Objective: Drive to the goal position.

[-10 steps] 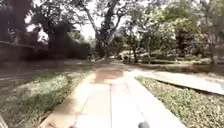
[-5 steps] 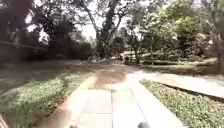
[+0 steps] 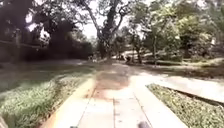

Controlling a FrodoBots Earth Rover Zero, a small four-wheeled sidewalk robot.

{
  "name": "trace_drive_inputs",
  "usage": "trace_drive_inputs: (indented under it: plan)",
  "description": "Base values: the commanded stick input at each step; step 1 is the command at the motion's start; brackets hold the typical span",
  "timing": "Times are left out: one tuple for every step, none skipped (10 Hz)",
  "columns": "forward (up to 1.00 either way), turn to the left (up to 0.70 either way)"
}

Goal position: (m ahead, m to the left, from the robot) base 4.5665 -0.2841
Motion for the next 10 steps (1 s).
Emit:
trace_drive_inputs:
  plan:
    - [0.70, 0.00]
    - [0.70, 0.00]
    - [0.70, 0.00]
    - [0.70, -0.35]
    - [0.70, -0.35]
    - [0.70, -0.35]
    - [0.70, -0.35]
    - [0.70, -0.35]
    - [0.70, -0.20]
    - [0.70, 0.00]
